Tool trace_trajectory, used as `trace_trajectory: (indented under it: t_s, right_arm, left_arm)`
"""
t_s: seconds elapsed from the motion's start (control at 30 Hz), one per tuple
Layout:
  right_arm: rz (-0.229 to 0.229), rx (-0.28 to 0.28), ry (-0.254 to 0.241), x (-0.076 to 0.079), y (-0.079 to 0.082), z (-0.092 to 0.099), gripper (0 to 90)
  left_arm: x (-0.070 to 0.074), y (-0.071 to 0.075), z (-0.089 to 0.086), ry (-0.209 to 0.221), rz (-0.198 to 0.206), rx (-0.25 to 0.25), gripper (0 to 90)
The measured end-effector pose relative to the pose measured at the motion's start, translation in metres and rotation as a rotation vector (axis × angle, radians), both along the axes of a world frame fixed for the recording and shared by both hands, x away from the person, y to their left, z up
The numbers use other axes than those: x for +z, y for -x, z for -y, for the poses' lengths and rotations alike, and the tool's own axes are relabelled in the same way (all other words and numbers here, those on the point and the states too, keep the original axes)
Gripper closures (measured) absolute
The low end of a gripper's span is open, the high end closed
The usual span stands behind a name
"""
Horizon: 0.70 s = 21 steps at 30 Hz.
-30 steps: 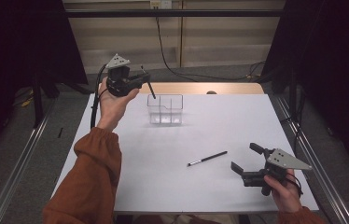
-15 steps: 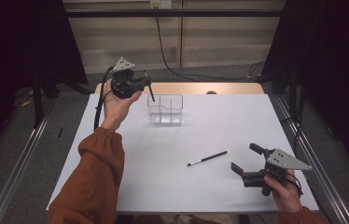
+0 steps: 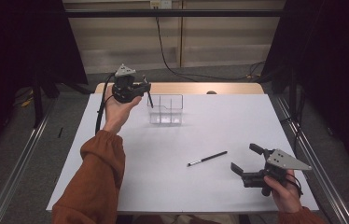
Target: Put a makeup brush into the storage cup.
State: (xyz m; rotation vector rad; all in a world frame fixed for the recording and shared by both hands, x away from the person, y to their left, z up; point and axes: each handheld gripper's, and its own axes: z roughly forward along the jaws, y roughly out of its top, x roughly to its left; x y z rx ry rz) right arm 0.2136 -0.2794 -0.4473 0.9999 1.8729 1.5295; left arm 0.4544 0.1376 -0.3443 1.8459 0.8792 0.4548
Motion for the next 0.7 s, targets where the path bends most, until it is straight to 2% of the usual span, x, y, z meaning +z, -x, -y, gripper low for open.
trace_trajectory:
  t_s: [0.13,0.3,0.53,0.7]
  right_arm:
    - [0.001,0.003,0.004,0.000,0.000,0.000,0.0]
    - [-0.002,0.004,0.003,0.000,0.000,-0.001,0.0]
    - [0.000,0.006,0.005,0.000,0.000,-0.001,0.0]
    - [-0.002,0.008,0.006,-0.001,0.000,-0.002,0.0]
  left_arm:
    - [-0.005,0.001,0.000,-0.017,0.000,-0.003,83.8]
    - [-0.012,-0.001,0.000,-0.017,-0.023,0.012,83.8]
    - [-0.016,-0.003,0.003,-0.023,-0.028,0.014,83.8]
    - [-0.021,-0.005,0.002,-0.007,-0.043,0.019,83.8]
